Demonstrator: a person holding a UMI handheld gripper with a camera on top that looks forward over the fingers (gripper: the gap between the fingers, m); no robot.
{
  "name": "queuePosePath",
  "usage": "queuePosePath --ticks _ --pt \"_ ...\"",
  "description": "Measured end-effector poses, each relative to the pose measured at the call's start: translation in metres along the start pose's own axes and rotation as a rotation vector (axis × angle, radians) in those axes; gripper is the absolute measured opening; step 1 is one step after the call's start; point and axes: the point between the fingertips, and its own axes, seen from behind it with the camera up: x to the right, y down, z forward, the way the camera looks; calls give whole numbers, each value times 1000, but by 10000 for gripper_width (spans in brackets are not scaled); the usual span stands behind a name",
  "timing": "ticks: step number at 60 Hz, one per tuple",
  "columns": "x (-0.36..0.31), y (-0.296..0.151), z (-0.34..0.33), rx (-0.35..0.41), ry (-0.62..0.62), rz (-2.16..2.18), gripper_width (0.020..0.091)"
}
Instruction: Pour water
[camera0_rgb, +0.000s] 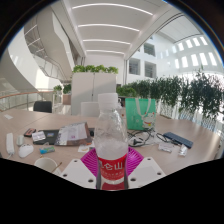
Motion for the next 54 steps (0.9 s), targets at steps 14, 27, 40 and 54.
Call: queuePosePath --ticks 14,27,40,54 --pt "26 88 14 -146 -44 51 332" --pt "25 97 14 -156 -89 45 420" --pt "27 110 10 -238 -100 98 542" --pt "26 129 -19 -362 -105 128 831"
